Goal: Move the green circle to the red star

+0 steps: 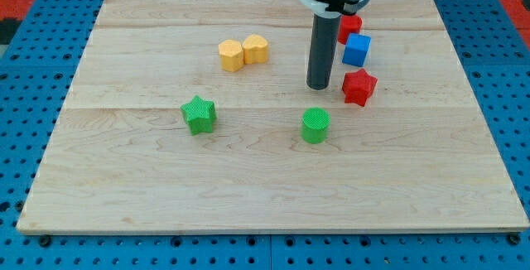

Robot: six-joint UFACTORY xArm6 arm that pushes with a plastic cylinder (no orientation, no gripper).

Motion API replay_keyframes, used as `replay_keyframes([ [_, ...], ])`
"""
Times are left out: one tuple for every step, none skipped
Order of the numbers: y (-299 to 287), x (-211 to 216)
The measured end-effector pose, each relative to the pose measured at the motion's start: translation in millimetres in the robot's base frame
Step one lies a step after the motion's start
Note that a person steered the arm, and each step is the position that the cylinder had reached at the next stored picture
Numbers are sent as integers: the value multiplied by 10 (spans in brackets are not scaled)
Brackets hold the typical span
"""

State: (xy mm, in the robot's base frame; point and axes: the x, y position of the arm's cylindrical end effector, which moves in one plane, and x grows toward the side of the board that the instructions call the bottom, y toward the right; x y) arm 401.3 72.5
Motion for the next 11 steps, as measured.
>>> replay_keyframes([
  [-222,142],
  [-445,252],
  [-764,490],
  [-617,857],
  [-317,922],
  [-230,922],
  [-182,934],
  [64,1021],
  [418,1019],
  [621,1006],
  [697,806],
])
